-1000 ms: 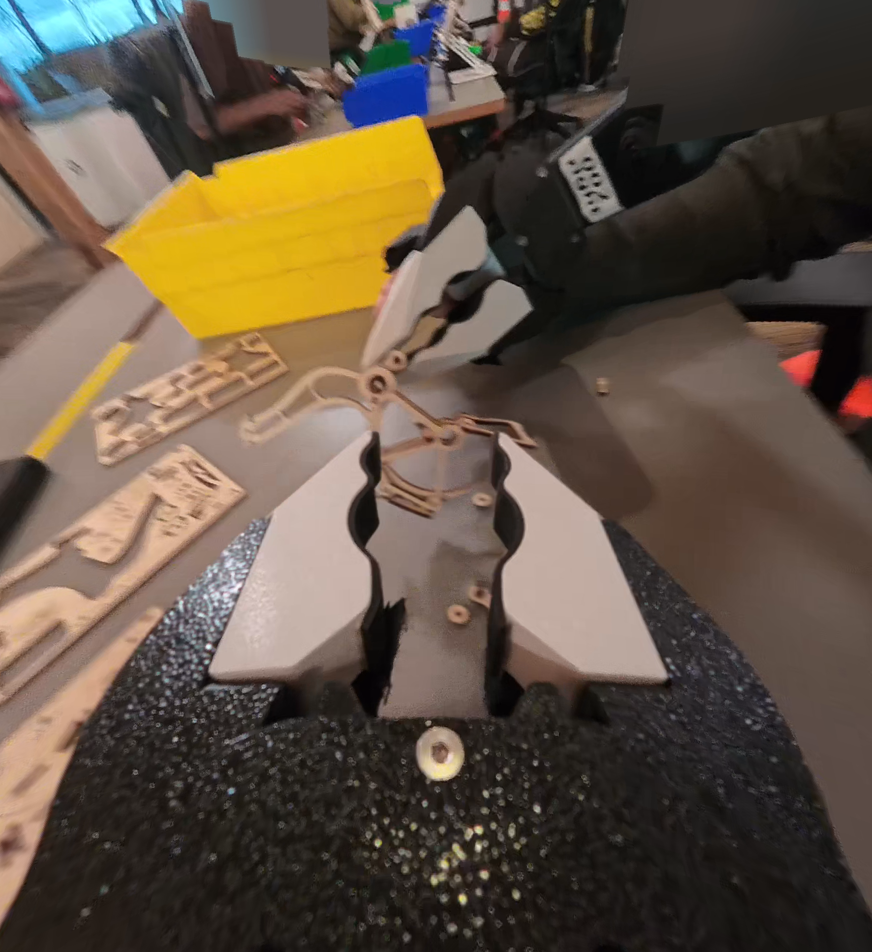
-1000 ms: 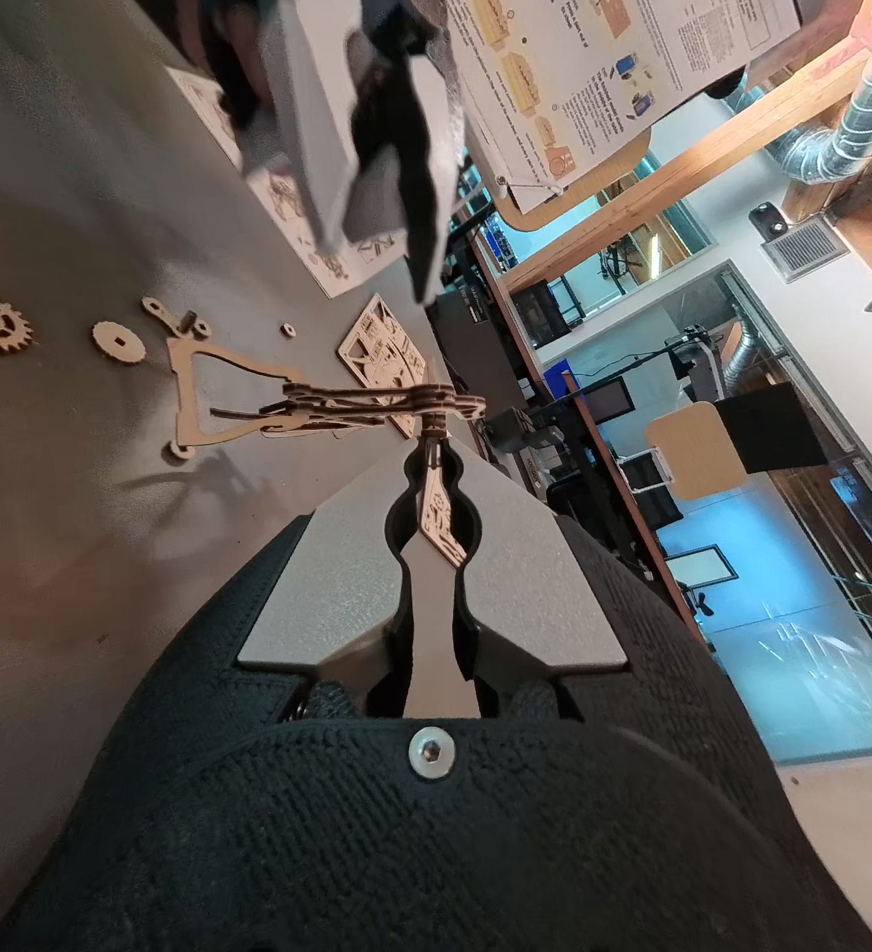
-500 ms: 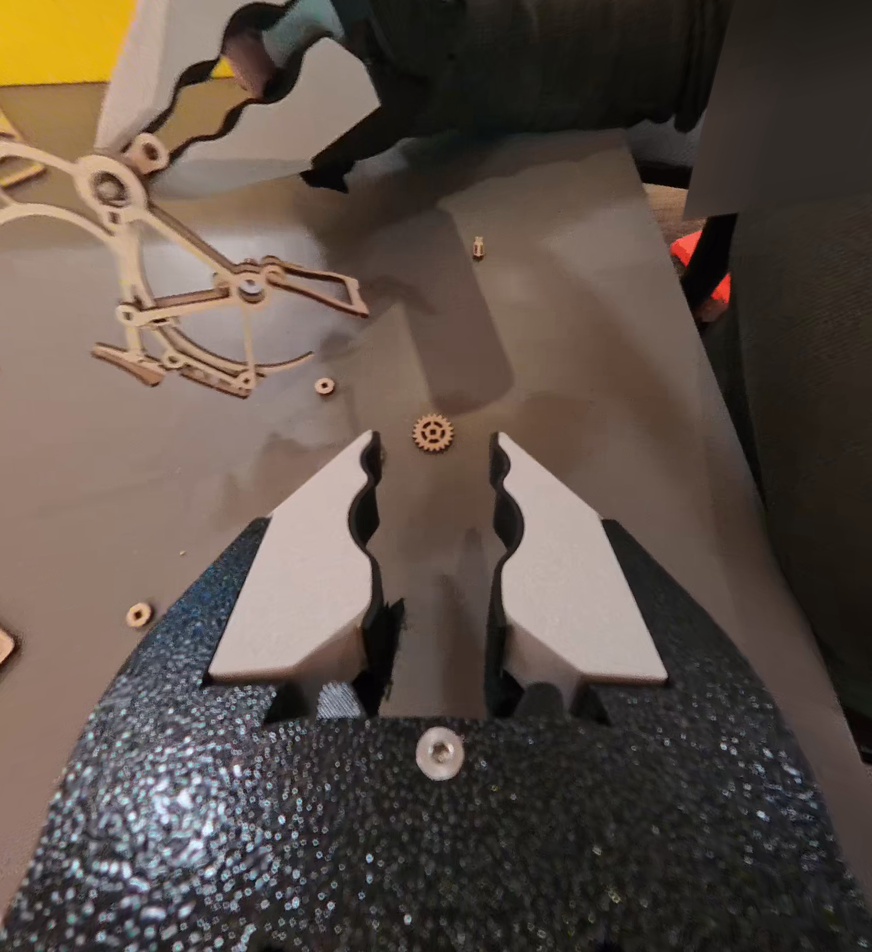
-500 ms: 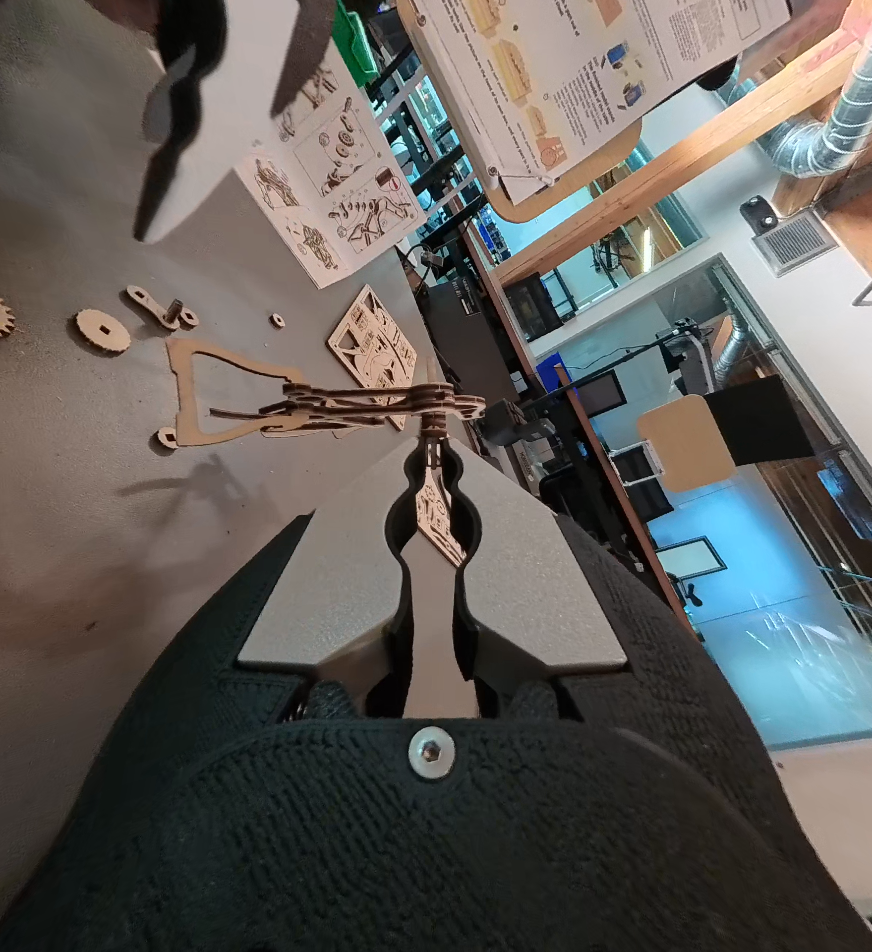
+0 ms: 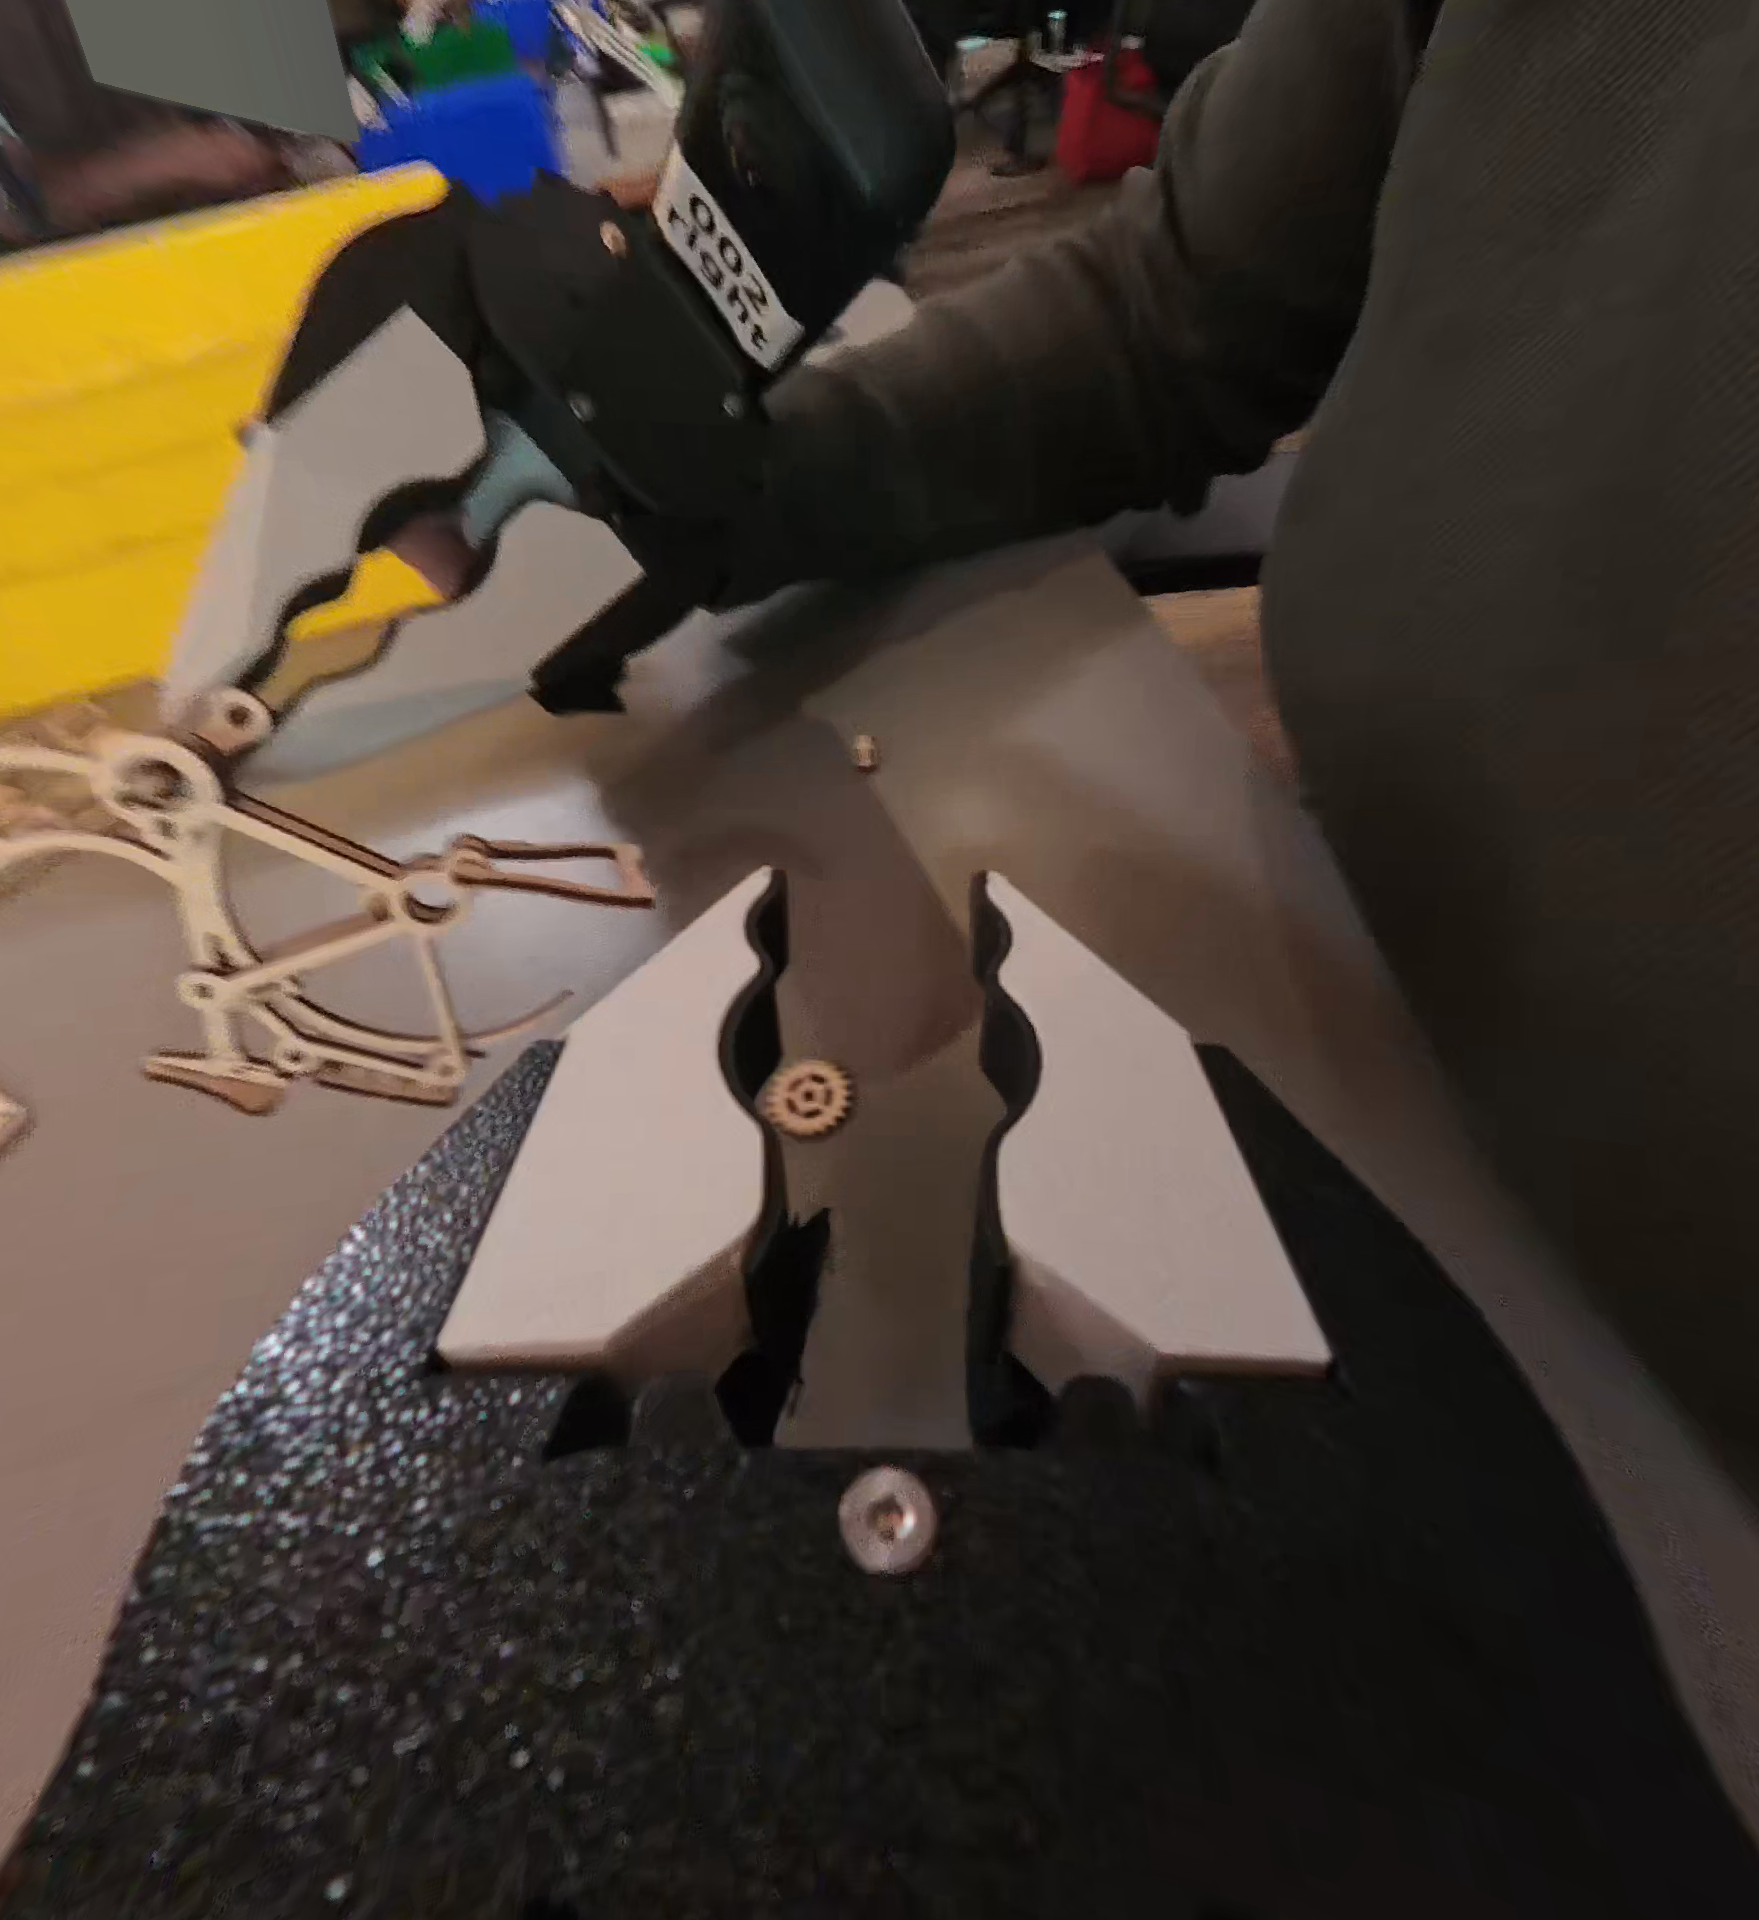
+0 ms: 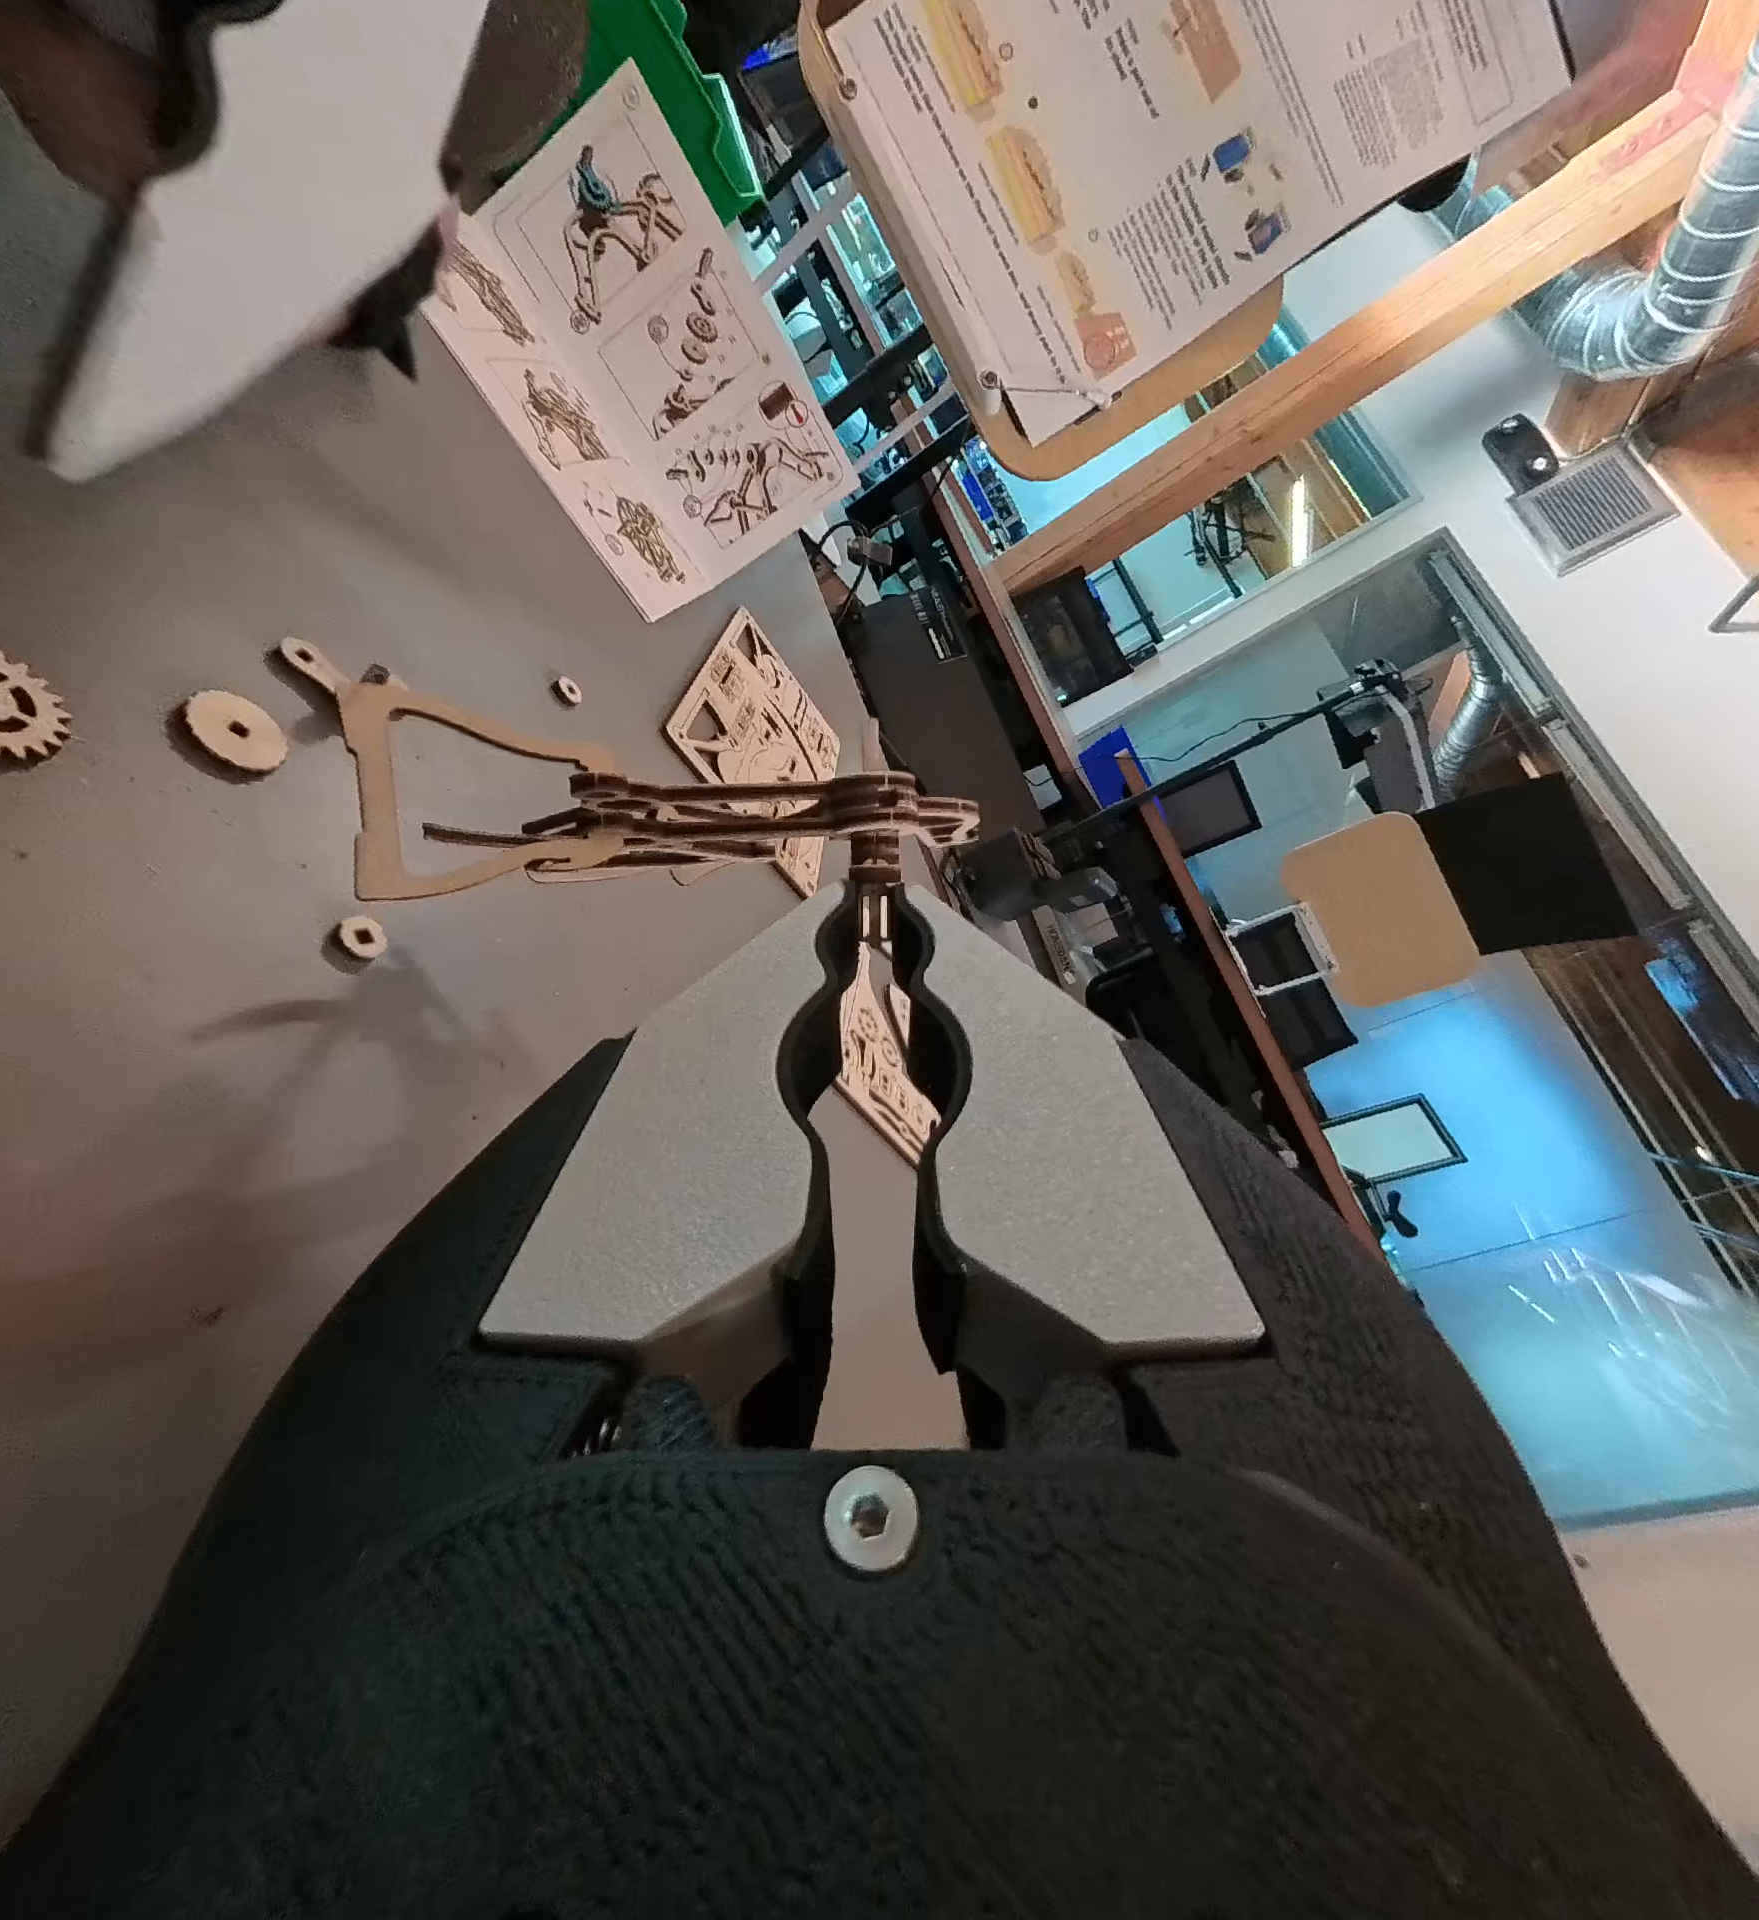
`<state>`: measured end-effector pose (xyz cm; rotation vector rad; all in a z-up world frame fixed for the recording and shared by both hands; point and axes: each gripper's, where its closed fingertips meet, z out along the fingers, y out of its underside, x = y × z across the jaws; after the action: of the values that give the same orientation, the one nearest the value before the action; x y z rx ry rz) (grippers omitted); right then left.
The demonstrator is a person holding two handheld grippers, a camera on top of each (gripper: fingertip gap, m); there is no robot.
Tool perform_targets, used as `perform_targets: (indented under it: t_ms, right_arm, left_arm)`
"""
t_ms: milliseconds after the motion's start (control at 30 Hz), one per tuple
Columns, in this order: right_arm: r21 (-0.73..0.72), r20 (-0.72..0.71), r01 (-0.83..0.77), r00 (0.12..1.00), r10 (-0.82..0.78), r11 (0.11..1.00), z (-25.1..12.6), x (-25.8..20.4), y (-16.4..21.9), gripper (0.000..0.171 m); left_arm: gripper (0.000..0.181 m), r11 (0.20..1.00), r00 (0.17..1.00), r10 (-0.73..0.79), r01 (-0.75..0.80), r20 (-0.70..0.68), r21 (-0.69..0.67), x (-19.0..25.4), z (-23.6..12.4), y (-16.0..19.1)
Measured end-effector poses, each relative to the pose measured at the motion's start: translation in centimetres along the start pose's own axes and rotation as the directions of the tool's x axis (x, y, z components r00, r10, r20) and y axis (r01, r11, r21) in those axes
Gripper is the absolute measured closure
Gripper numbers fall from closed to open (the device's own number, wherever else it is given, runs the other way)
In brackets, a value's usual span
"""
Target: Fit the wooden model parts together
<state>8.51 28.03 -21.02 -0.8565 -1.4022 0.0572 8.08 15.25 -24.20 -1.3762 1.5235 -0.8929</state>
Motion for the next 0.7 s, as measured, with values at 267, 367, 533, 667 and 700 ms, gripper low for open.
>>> perform_targets:
  t_ms: [267, 367, 533, 667, 700]
  right_arm:
    - [-0.004, -0.005, -0.028, 1.000, 0.028, 1.000, 0.0, 0.1, 0.4, 0.168]
    - [-0.006, -0.005, -0.031, 1.000, 0.031, 1.000, 0.1, 0.1, 0.5, 0.167]
    - [-0.006, -0.015, -0.037, 0.999, 0.037, 0.999, 0.1, 0.2, 0.5, 0.168]
    - [-0.006, -0.020, -0.041, 0.999, 0.041, 0.999, 0.2, 0.2, 0.5, 0.167]
    - [-0.004, -0.020, -0.042, 0.999, 0.042, 0.999, 0.2, 0.2, 0.4, 0.168]
  left_arm:
    - [0.157, 0.979, 0.970, 0.169, -0.186, 0.175, 0.088, -1.5, -1.2, -0.3]
    - [0.159, 0.971, 0.960, 0.177, -0.207, 0.218, 0.118, -1.9, -1.7, -0.4]
    - [0.157, 0.970, 0.974, 0.114, -0.152, 0.197, 0.190, -1.6, -1.8, -0.9]
    - [0.159, 0.961, 0.972, 0.098, -0.148, 0.213, 0.233, -1.9, -2.3, -1.4]
    - [0.159, 0.961, 0.973, 0.090, -0.141, 0.212, 0.238, -1.9, -2.4, -1.5]
